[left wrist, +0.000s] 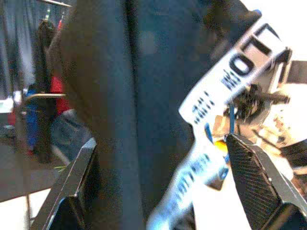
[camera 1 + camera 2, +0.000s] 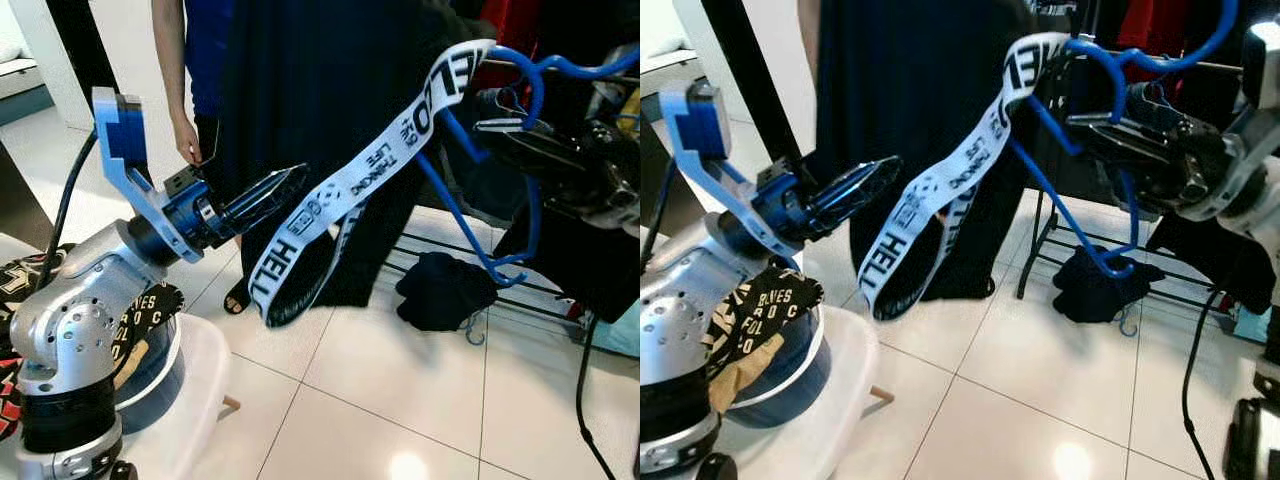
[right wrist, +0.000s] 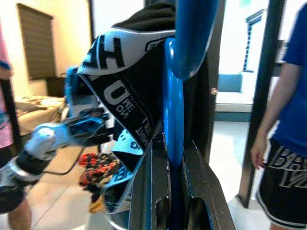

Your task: Hang hanger

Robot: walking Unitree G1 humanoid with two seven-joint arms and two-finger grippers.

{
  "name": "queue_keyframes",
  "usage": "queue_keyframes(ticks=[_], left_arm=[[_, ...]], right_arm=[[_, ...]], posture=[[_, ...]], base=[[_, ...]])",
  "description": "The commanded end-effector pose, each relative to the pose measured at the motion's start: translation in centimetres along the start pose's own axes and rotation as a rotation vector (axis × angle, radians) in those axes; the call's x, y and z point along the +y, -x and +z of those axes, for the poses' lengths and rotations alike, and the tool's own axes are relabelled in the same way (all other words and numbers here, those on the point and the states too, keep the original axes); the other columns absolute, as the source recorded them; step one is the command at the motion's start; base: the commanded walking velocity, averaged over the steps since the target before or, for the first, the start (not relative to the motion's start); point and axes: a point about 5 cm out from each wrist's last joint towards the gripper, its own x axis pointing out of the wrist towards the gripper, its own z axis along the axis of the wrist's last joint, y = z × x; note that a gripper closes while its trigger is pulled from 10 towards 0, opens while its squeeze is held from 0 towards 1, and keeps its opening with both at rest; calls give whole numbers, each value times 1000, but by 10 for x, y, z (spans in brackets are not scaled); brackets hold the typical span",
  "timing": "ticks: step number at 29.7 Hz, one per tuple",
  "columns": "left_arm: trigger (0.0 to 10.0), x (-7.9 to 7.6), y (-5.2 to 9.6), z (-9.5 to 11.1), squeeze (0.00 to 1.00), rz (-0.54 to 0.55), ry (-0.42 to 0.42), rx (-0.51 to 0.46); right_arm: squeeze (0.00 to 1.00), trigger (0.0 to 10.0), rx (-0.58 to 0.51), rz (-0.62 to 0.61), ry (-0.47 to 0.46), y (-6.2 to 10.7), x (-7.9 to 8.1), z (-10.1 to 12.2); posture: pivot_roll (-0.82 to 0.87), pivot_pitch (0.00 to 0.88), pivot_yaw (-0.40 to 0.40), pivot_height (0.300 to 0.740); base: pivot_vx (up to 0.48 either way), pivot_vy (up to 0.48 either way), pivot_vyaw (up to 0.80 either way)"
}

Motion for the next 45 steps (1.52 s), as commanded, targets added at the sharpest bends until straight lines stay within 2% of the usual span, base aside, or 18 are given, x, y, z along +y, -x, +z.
queue_keyframes(ticks=[1,8,10,14,17,20,21,22,25,26,31,32,34,35,36,39,40,45], left_arm=[[10000,0,6,-1,0,10,-21,22],[10000,0,8,0,0,9,0,-3],[10000,1,5,2,0,15,17,-53],[10000,3,4,2,0,22,18,-71],[10000,7,-2,2,0,59,1,-100],[10000,8,-2,2,0,65,-2,-104],[9098,8,-2,3,0,67,-3,-106],[6824,8,-1,3,0,67,-3,-108],[6824,8,-1,3,0,66,-2,-109],[1882,9,0,4,0,65,-1,-111],[1569,11,2,6,0,70,-4,-119],[2157,12,4,9,0,73,-6,-124],[2157,12,4,9,0,73,-6,-124],[3294,12,6,11,0,73,-10,-129],[3843,11,8,14,0,67,-10,-141],[3843,10,8,15,0,60,-8,-146],[1490,8,7,15,0,48,-3,-153],[1529,1,2,16,0,3,17,-169]], right_arm=[[0,10000,-12,-12,15,-5,-3,3],[0,10000,-14,-2,10,-5,-3,5],[0,10000,3,36,-3,-4,2,3],[0,10000,18,59,-11,-4,6,1],[0,10000,61,152,-47,-2,19,-6],[0,10000,61,162,-55,-2,20,-7],[0,10000,60,164,-57,-2,20,-7],[0,10000,58,161,-56,-2,20,-7],[0,10000,58,159,-54,-2,20,-7],[0,10000,55,147,-48,-3,18,-7],[0,10000,50,112,-32,-3,14,-7],[0,10000,51,97,-27,-4,12,-7],[0,10000,51,97,-27,-4,12,-7],[0,10000,53,85,-25,-4,11,-8],[0,10000,61,67,-24,-4,9,-9],[0,10000,63,63,-23,-3,8,-10],[0,10000,64,60,-23,-4,8,-10],[0,10000,90,17,-20,-5,3,-14]], posture=[[-90,0,9,740],[-94,0,7,740],[-99,0,10,740],[-100,0,10,740],[-101,0,13,740],[-100,0,13,740],[-100,0,14,740],[-100,0,14,740],[-100,0,14,740],[-100,0,14,740],[-95,0,12,740],[-95,0,12,740],[-95,0,12,740],[-92,0,10,740],[-93,0,8,740],[-93,0,8,740],[-93,0,8,740],[-97,0,7,740]], base=[[0,0,0],[0,0,0],[0,0,0],[0,0,0],[0,0,0],[0,0,0],[0,0,0],[0,0,0],[0,0,0],[0,0,0],[0,0,0],[0,0,0],[0,0,0],[0,0,0],[0,0,0],[0,0,0],[0,0,0],[0,0,0]])
